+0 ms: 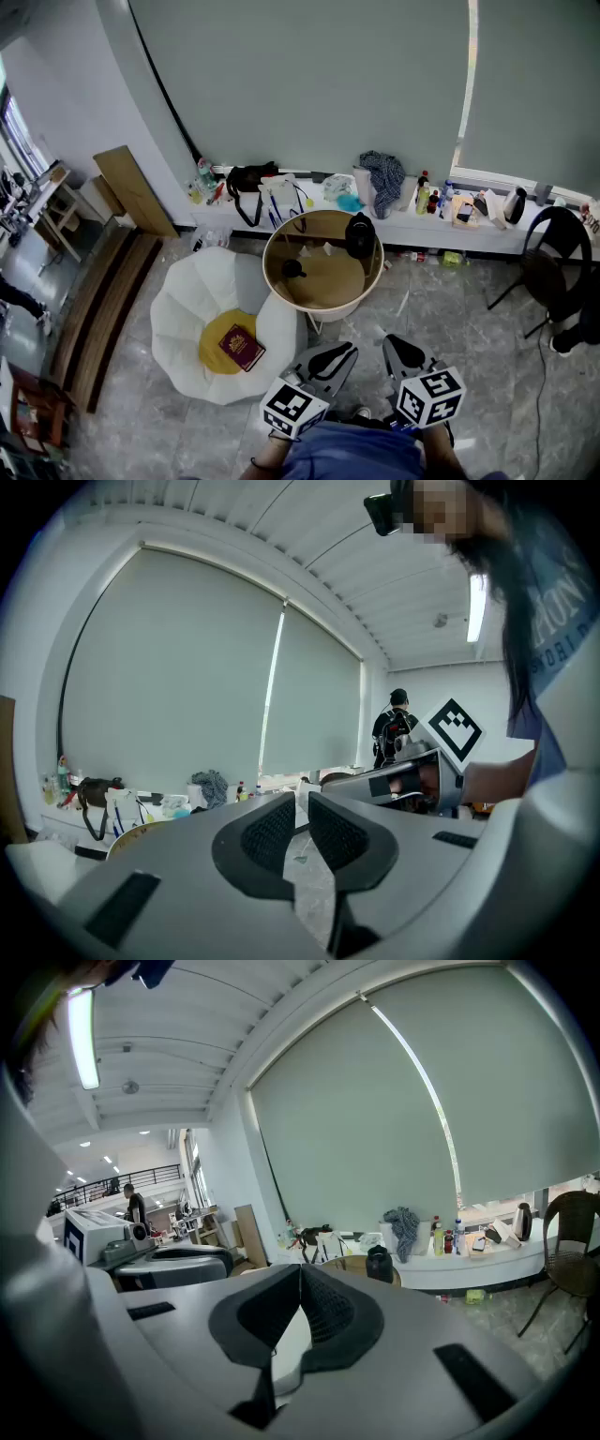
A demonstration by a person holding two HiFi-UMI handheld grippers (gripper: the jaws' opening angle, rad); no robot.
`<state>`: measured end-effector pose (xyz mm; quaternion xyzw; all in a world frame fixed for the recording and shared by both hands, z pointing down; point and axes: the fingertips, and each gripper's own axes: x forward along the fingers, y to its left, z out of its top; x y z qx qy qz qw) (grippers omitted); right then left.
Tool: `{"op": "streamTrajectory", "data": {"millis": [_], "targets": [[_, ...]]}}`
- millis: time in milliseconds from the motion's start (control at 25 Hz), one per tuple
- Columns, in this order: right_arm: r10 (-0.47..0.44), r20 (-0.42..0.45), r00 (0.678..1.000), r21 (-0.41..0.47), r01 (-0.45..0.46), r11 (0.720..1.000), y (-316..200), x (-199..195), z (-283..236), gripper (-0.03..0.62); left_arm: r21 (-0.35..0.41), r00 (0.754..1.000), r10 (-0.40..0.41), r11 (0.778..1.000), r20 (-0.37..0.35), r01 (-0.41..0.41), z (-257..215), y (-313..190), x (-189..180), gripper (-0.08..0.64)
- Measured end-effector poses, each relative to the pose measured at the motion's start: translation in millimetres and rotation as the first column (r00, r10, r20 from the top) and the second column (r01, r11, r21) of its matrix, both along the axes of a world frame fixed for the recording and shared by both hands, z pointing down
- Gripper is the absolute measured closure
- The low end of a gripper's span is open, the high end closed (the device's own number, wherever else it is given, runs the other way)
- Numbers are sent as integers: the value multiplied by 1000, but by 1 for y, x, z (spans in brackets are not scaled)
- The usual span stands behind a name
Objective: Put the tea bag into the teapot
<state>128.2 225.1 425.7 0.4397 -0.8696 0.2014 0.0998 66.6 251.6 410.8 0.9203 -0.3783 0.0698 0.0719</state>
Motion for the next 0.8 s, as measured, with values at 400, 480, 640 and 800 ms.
{"op": "streamTrajectory", "data": {"millis": [400,480,640,800], "targets": [[8,17,1000,-2,-8,1000,1,2,0,575,-12,1000,-3,1000,3,3,2,2,-2,523],[11,17,1000,-3,-11,1000,2,5,1,575,-14,1000,1,1000,6,0,3,4,0,523],[21,27,999,-11,-20,1000,1,12,7,575,-27,1000,-1,1000,11,1,9,5,3,523],[30,38,999,-25,-29,999,1,20,10,575,-43,1000,11,999,8,-11,9,4,10,523]]}}
